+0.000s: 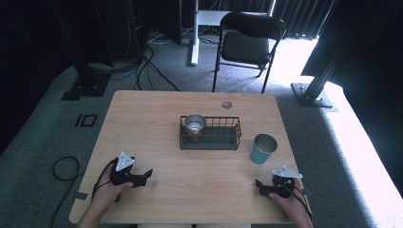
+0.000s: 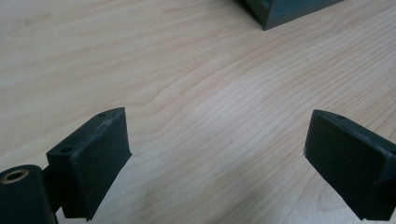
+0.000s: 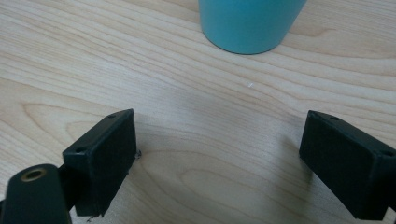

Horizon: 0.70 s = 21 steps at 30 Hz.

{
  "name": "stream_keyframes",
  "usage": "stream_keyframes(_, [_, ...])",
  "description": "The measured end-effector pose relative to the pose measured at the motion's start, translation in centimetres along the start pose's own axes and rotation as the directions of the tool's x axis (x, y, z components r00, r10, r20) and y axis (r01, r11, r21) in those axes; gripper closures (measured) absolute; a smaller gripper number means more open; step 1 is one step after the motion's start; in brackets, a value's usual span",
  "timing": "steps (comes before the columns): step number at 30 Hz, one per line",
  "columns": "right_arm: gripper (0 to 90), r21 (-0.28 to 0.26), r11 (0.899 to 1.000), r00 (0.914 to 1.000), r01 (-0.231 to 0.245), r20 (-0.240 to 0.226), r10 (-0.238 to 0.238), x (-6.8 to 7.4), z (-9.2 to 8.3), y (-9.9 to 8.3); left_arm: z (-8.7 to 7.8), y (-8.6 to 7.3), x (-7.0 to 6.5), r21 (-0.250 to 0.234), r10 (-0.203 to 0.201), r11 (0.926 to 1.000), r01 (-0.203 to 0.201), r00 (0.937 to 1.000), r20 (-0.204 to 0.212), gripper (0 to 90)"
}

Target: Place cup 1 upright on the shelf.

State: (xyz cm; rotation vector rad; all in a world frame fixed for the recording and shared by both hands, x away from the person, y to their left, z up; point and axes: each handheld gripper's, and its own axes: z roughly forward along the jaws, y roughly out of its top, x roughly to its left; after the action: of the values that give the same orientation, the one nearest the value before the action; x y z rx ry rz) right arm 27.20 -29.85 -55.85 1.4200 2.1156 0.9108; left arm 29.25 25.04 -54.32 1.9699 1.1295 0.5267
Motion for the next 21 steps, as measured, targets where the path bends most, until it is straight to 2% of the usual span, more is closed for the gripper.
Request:
stream_keyframes(4, [10.5,-0.001,1.000,1.0000,0.000,0.000,0.000,0.0,0.0,0.0,-0.4,-0.7,0.6,0.005,-0.023,0.9997,0.023,0.9996,-0.019,7.6])
stream_keyframes(8, [10.5,-0.001,1.000,1.0000,0.000,0.000,0.000,0.0,0.0,0.0,-0.9,-1.3,1.2,0.007,-0.047,0.9988,0.048,0.9970,-0.061,7.6])
stream_keyframes(12, [10.5,-0.001,1.000,1.0000,0.000,0.000,0.000,0.0,0.0,0.0,-1.3,-2.0,1.8,0.025,-0.059,0.9977,0.062,0.9905,-0.124,7.6])
stream_keyframes(17, [10.5,-0.001,1.000,1.0000,0.000,0.000,0.000,0.0,0.0,0.0,-1.7,-2.5,2.3,0.065,-0.094,0.9921,0.107,0.9780,-0.186,7.6])
stream_keyframes(21, [10.5,-0.001,1.000,1.0000,0.000,0.000,0.000,0.0,0.0,0.0,-1.9,-2.8,2.5,0.105,-0.103,0.9863,0.127,0.9728,-0.207,7.6])
